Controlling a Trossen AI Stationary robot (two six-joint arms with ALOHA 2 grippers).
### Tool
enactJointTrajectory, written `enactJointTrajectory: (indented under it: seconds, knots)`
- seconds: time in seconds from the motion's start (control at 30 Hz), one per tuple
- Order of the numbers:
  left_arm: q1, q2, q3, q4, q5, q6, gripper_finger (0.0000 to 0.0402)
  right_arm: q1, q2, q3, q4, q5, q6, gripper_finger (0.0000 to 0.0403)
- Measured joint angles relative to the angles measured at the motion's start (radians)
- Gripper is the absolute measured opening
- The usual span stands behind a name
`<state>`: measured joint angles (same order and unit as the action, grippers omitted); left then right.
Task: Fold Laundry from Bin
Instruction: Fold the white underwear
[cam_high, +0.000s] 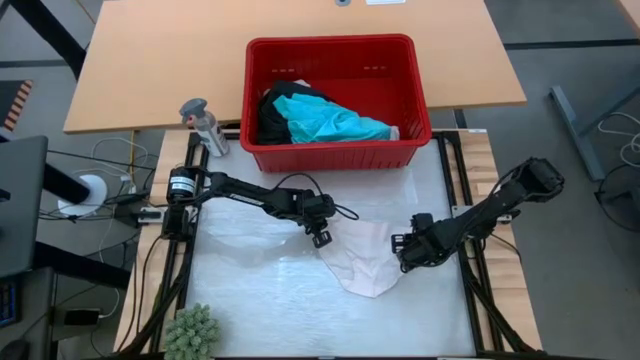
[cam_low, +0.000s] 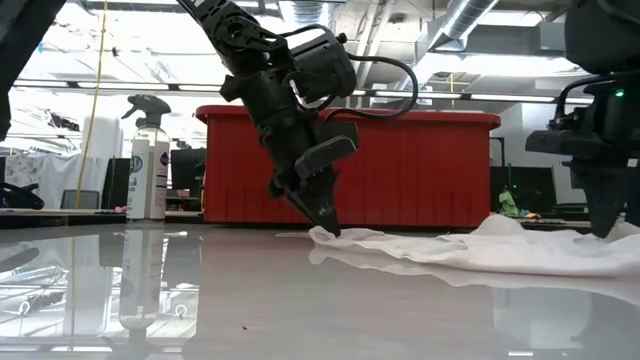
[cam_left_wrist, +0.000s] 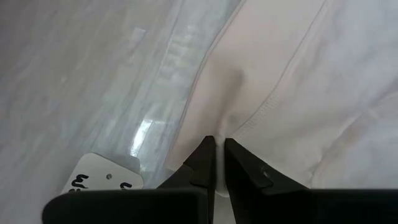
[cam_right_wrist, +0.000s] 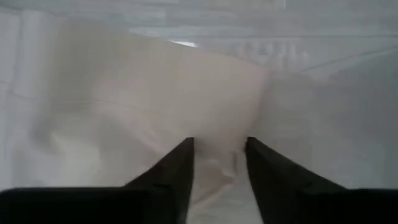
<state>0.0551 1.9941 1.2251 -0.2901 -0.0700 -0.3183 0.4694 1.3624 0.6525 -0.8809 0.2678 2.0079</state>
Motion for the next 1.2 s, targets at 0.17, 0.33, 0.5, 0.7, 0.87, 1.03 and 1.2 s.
enactJointTrajectory:
  seconds: [0.17, 0.33, 0.5, 0.7, 0.87, 1.03, 1.2]
  knots:
    - [0.0, 0.0, 0.0, 0.0, 0.0, 0.0, 0.0016, 0.0, 0.0, 0.009, -0.004, -0.008, -0.002, 0.003]
    - [0.0, -0.001, 0.0, 0.0, -0.001, 0.0, 0.0016, 0.0, 0.0, 0.064, -0.08, -0.008, -0.018, 0.0025]
    - [0.0, -0.001, 0.0, 0.001, -0.001, 0.0, 0.0016, 0.0, -0.001, 0.145, -0.192, -0.007, -0.04, 0.0018]
    - [0.0, -0.001, 0.0, 0.009, -0.001, 0.0, 0.0016, -0.015, -0.001, 0.169, -0.093, 0.016, -0.088, 0.0021]
    - [0.0, -0.001, 0.0, 0.011, 0.002, -0.005, 0.0016, -0.035, -0.001, 0.169, 0.027, 0.056, -0.13, 0.0021]
    - [0.0, -0.001, 0.0, 0.011, 0.002, -0.006, 0.0016, -0.067, -0.001, 0.196, 0.051, 0.079, -0.184, 0.0021]
    - [0.0, -0.001, 0.0, 0.011, 0.003, -0.01, 0.0016, -0.111, -0.001, 0.224, 0.074, 0.079, -0.26, 0.0021]
